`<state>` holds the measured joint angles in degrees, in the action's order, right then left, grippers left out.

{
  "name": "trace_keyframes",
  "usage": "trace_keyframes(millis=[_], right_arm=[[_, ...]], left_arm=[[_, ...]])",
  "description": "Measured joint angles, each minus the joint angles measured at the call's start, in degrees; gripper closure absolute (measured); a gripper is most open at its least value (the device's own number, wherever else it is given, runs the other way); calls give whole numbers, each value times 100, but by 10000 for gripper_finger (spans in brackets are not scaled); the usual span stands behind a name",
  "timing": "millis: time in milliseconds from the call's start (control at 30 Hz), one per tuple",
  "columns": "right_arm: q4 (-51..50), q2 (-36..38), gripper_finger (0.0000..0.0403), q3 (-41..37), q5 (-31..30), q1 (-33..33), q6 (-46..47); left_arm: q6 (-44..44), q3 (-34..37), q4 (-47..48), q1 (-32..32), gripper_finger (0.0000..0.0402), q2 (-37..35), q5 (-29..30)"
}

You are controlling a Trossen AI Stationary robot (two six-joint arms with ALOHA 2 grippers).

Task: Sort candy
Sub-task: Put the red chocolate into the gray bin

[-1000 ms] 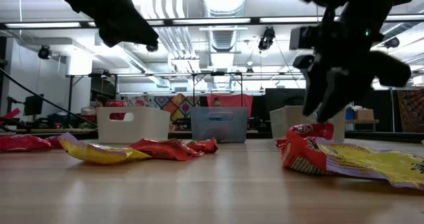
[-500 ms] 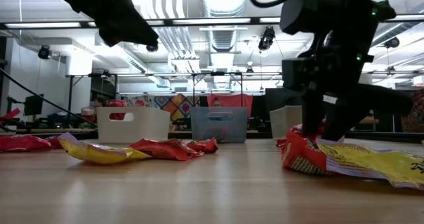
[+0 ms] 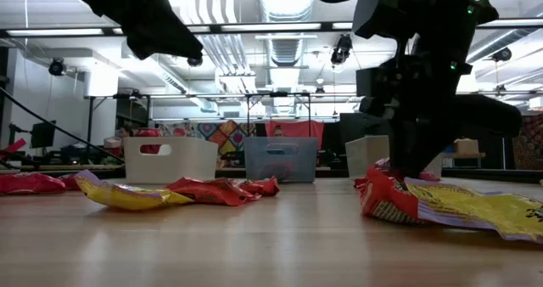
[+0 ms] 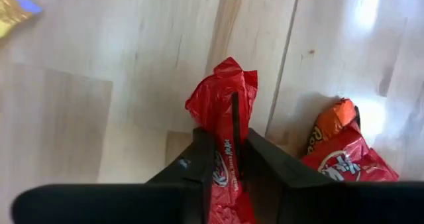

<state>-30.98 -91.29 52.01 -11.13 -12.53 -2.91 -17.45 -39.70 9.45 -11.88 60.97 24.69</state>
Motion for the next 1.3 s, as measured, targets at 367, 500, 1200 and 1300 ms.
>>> trace_keyframes(millis=[367, 500, 1200, 1300], right_arm=[[-1, 68, 369, 135, 387, 0, 379], [-31, 107, 369, 502, 411, 20, 716], [-2319, 220, 369, 2568, 409, 2646, -930], [-2531, 234, 369, 2455, 571, 3452, -1250]], left_arm=[[0, 0, -2, 0, 320, 0, 2], [-2, 0, -4, 2, 320, 24, 3], [-111, 0, -37, -9, 320, 197, 0], [-111, 0, -29, -9, 320, 197, 0]])
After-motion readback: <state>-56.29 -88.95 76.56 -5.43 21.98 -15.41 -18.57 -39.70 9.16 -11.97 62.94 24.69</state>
